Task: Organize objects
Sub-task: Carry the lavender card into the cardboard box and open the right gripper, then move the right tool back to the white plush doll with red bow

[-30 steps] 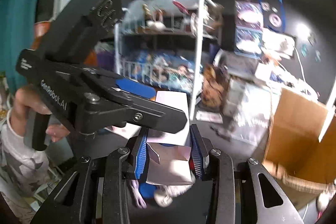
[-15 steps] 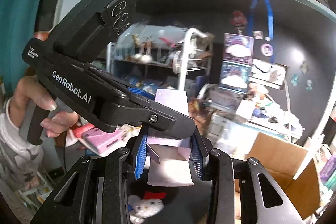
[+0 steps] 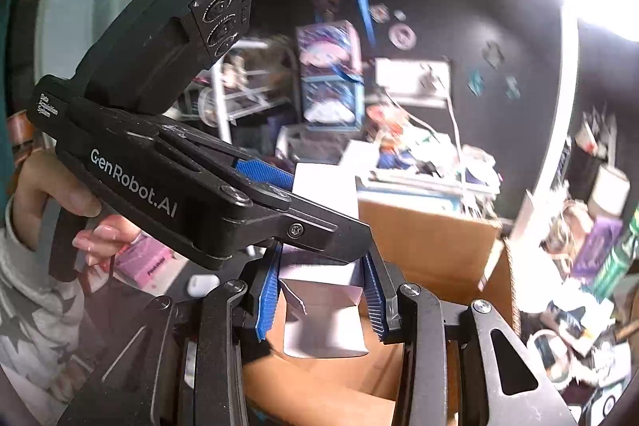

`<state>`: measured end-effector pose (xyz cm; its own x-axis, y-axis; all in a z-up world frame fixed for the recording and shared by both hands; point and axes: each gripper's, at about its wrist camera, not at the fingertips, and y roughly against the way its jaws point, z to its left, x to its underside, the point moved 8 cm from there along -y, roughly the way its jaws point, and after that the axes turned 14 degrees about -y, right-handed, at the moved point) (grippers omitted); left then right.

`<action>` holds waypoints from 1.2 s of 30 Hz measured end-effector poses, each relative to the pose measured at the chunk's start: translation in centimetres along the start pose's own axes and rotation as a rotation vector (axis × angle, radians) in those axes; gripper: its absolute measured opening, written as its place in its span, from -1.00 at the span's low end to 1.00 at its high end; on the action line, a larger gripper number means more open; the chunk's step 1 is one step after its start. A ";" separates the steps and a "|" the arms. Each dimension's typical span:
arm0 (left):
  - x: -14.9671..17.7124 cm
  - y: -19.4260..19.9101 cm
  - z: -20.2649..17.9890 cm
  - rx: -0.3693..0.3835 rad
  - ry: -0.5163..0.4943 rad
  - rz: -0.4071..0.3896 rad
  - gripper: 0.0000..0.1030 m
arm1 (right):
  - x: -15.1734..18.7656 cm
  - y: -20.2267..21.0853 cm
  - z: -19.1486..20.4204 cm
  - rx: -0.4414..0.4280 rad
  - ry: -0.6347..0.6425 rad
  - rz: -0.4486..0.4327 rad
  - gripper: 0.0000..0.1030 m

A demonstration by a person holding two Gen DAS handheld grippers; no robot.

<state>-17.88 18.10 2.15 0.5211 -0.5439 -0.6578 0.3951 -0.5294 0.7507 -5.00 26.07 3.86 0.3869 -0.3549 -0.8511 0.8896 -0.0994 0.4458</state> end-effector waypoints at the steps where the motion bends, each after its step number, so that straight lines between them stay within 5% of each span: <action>1: -0.3 -0.7 -0.1 0.003 0.000 0.014 0.47 | 0.1 -0.2 -0.6 0.012 -0.008 0.014 -0.37; 8: -0.6 -3.7 0.3 -0.029 -0.002 0.110 0.50 | 1.0 -1.6 -2.8 0.101 -0.002 0.125 -0.34; 10: -0.4 -3.8 0.4 -0.053 -0.012 0.121 0.59 | 1.2 -1.8 -2.9 0.132 0.024 0.133 -0.09; 13: -0.3 -2.9 0.3 -0.072 -0.029 0.100 0.70 | 1.3 -1.4 -2.6 0.144 0.049 0.118 0.01; 18: -0.3 0.4 0.1 -0.114 -0.063 0.007 0.97 | 1.3 0.0 -0.8 0.041 0.034 0.086 0.01; 24: 2.2 5.8 1.5 -0.220 -0.051 -0.132 0.99 | 2.3 2.3 4.6 -0.094 0.091 0.031 0.01; 36: 14.2 10.3 6.0 -0.416 0.079 -0.274 0.99 | 9.7 -0.1 12.4 -0.278 0.144 0.157 0.01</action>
<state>-10.95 1.07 0.17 0.4056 -0.3615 -0.8395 0.7852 -0.3324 0.5225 -4.34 11.10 -1.06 0.5373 -0.2087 -0.8171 0.8407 0.2098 0.4992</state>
